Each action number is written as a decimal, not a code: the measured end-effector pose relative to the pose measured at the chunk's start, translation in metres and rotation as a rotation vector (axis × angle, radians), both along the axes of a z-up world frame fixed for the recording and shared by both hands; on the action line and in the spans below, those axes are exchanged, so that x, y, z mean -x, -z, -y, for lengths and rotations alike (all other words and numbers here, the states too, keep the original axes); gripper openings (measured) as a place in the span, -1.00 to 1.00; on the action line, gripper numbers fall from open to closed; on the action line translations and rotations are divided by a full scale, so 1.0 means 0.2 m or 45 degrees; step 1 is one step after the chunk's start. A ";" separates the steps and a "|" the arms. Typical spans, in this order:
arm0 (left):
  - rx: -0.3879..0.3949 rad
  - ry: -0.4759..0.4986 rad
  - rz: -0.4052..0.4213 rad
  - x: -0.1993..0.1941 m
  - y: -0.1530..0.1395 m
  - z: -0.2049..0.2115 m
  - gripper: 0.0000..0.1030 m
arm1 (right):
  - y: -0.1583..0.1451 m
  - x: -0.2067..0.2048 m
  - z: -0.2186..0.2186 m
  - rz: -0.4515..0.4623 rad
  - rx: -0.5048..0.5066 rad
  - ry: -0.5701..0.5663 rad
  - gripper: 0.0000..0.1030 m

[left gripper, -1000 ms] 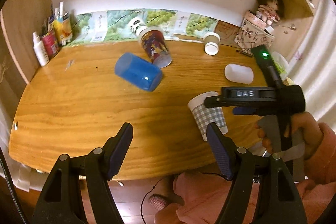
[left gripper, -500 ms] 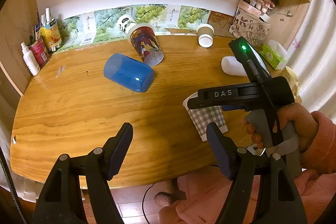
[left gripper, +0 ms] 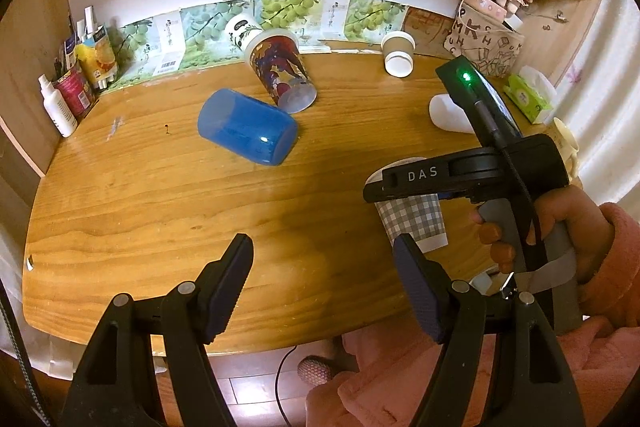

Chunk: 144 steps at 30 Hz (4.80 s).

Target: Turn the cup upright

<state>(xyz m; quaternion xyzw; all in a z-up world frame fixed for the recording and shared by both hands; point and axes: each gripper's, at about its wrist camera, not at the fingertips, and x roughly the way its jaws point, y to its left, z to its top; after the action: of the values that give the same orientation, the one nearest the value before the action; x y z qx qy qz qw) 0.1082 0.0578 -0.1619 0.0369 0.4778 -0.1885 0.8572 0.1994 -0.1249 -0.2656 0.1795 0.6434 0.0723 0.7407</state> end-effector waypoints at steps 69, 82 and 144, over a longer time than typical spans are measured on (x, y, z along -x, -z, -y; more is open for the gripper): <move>-0.084 0.040 -0.047 0.18 0.03 0.09 0.48 | -0.15 0.43 0.00 0.980 0.376 -0.001 0.31; -0.098 0.044 -0.051 0.25 0.02 0.13 0.48 | -0.10 0.51 0.02 0.887 0.322 -0.049 0.32; 0.029 -0.422 0.073 0.69 -0.40 0.38 0.99 | -0.88 1.27 0.53 0.478 0.186 0.068 0.99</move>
<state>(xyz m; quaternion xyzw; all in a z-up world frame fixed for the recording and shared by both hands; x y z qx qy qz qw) -0.0297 -0.0184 -0.0826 -0.0467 0.4503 -0.0488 0.8903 -0.0551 -0.2304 -0.0905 0.1255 0.4926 0.0381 0.8603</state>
